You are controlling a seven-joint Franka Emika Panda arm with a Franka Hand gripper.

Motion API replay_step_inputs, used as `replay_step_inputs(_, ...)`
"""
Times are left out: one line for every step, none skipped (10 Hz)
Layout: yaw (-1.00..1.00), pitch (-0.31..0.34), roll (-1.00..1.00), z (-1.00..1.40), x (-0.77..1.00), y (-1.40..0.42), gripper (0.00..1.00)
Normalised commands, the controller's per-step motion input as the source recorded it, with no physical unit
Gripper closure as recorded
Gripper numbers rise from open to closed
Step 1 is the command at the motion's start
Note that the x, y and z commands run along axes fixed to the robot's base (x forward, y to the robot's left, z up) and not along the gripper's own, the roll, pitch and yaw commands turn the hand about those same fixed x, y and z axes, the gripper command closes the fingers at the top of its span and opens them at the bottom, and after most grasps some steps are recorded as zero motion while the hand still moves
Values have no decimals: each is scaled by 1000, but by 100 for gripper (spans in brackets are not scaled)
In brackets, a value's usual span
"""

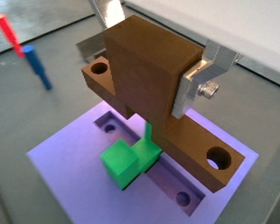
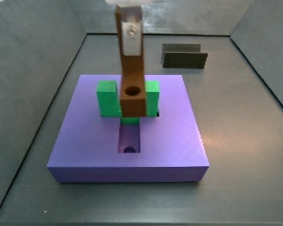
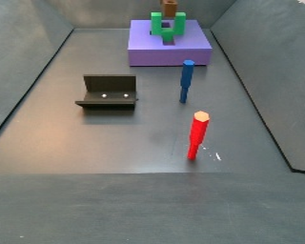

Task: Pick up the brown object. Move up. Place the brown object on the fixture. Regrasp the brown object. Move to above the board. Insert the brown object.
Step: Insert the brown object.

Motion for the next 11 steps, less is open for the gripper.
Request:
replay_step_inputs(-74,70,39,-146,40,0,100)
replay_step_inputs(-143,84,33,-211,0,23,100)
replay_step_inputs(-169,37,0,-146,-214,140,100)
replay_step_inputs(-43,34,-60,-23,0,0,100)
replay_step_inputs(-57,40,-20,-131,11,0,100)
replay_step_inputs(-31,37,0,-163,0,-109,100)
replay_step_inputs(0,56,-70,-111,74,-246,100)
replay_step_inputs(-23,36,-44,-229,23,-123,100)
replay_step_inputs(-31,60,0,-223,0,0,100)
replay_step_inputs(0,77,3,-166,0,43,100)
replay_step_inputs(0,80,19,-149,94,34,100)
